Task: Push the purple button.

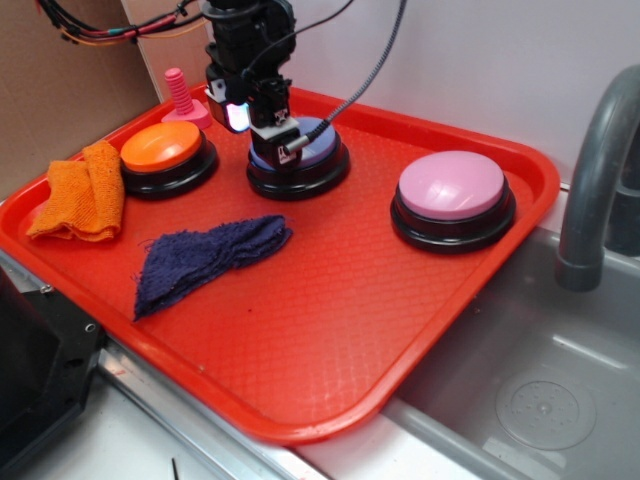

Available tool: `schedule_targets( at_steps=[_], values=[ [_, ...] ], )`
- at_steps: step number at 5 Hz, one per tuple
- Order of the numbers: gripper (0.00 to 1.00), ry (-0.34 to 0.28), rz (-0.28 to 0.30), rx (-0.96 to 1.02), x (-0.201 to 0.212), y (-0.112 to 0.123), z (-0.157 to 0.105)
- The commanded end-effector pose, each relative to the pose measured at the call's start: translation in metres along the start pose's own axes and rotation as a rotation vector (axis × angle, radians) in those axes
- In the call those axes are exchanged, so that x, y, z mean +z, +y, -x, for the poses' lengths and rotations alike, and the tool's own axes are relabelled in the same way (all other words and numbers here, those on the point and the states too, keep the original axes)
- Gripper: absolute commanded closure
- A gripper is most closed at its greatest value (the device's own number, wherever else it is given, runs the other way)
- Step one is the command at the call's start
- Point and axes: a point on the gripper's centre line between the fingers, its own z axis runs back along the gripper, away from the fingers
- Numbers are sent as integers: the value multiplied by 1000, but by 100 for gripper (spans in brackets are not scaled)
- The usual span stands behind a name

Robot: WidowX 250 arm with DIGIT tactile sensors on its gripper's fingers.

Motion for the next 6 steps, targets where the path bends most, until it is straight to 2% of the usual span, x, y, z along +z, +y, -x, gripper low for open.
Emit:
schedule_targets(
  at_steps=[1,4,5,6],
  values=[
    [0,-33,-5,-26,2,-4,-13],
    [0,-11,-18,-32,-1,0,-9],
    [0,-57,-22,-24,26,2,-6],
    [0,-74,-25,-5,40,5,-4]
  ],
)
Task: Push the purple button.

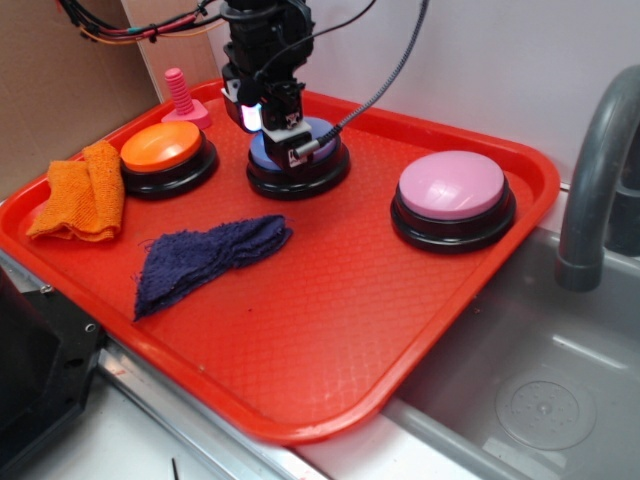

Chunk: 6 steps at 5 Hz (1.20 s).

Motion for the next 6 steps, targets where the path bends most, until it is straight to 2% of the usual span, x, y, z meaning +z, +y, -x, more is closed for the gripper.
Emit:
schedule_targets(
  at_steps=[1,3,6],
  values=[
    [0,-83,-6,11,41,5,-3],
    [0,-96,-41,27,60,5,1],
    [0,-145,-53,41,83,8,7]
  ],
)
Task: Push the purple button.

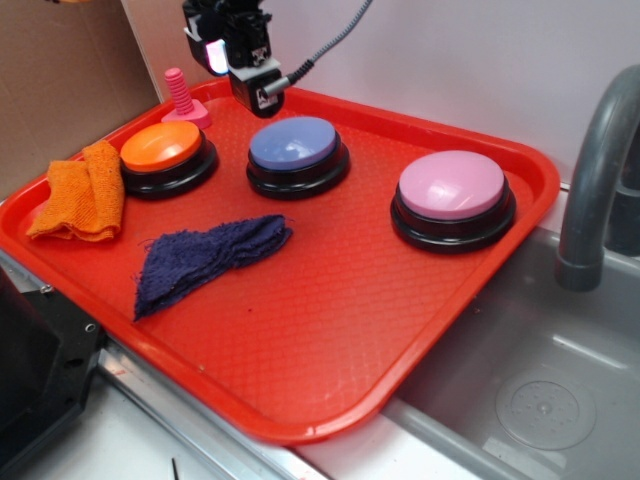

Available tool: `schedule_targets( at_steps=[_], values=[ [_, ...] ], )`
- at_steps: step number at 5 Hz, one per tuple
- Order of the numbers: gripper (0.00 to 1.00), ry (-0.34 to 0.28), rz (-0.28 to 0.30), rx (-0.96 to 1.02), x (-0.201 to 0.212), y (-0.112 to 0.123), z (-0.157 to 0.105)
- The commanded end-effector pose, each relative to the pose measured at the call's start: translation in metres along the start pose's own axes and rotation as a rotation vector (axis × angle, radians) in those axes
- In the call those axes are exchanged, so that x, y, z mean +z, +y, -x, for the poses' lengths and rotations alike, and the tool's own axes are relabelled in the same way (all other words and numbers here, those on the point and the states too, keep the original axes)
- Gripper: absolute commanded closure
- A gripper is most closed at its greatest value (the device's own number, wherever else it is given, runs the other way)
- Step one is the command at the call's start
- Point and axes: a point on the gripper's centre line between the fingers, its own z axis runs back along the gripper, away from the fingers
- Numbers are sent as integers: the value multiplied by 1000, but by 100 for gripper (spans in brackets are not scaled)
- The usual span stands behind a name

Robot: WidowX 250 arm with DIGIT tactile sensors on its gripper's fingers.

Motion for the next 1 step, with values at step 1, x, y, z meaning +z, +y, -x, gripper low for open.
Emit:
schedule_targets(
  at_steps=[1],
  values=[
    [0,-69,-34,15,34,5,-5]
  ],
)
